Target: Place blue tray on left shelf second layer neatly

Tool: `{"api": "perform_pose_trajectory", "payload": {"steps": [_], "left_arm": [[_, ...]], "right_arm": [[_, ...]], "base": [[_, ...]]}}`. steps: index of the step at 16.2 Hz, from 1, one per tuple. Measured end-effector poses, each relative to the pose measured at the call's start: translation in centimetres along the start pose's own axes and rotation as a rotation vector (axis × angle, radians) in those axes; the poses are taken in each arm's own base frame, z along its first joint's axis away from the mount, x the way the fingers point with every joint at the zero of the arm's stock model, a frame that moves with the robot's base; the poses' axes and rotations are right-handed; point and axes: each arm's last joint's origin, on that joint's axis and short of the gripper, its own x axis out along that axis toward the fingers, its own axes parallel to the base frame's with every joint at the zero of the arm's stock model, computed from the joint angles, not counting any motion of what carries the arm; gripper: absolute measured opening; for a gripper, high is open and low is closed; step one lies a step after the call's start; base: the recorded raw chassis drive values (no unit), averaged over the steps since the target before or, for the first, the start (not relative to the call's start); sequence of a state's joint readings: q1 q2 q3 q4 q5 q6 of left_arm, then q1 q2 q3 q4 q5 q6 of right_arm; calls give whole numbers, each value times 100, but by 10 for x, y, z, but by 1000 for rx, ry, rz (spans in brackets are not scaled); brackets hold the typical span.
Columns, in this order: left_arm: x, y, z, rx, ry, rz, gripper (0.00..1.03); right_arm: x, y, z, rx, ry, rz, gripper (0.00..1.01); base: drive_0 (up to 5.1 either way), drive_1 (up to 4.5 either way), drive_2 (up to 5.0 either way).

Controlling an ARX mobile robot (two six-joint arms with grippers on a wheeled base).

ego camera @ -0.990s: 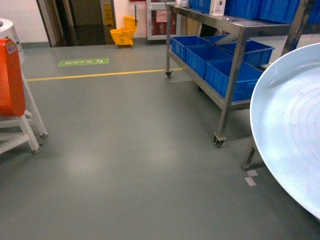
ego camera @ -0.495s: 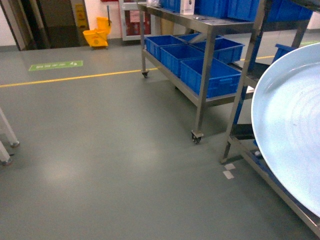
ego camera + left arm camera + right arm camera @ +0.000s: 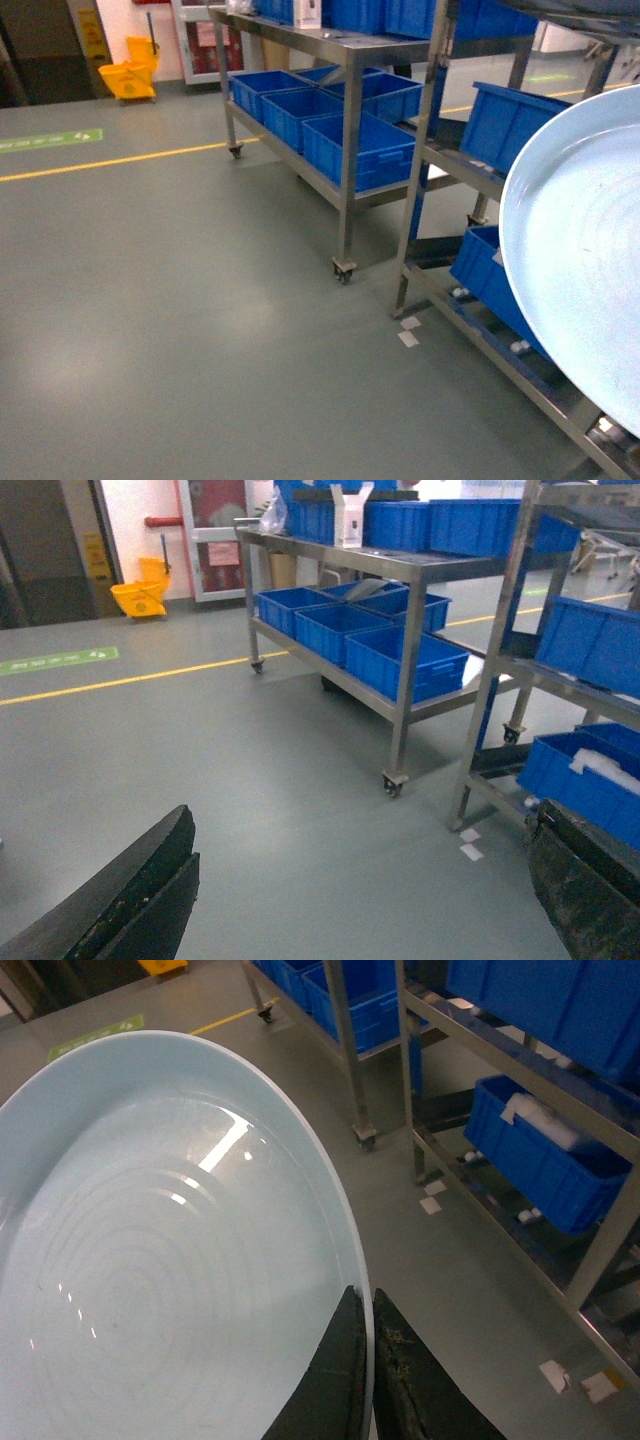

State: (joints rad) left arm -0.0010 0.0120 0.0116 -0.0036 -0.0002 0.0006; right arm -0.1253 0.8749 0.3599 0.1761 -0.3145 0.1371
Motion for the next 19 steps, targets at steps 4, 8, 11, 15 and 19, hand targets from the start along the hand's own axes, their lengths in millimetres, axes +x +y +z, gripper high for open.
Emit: {"api": "perform_pose_trajectory", "payload": {"steps": [4, 8, 11, 15, 19], "left_arm": [[0, 0, 0, 0, 0, 0, 98], [0, 0, 0, 0, 1, 0, 98], [0, 0, 0, 0, 0, 1, 98], [0, 0, 0, 0, 0, 0, 98], [0, 0, 0, 0, -1, 2, 98]], "right_arm": [[0, 0, 0, 0, 0, 0, 2], [0, 0, 0, 0, 0, 0, 2], [-1, 0, 0, -1, -4, 1, 2], [0, 0, 0, 0, 1, 0, 2], [0, 0, 0, -1, -3, 1, 2]], "base": [[-157, -157, -157], [-157, -53, -261], [-181, 210, -571], [-150, 236, -536], [-167, 109, -442]]}}
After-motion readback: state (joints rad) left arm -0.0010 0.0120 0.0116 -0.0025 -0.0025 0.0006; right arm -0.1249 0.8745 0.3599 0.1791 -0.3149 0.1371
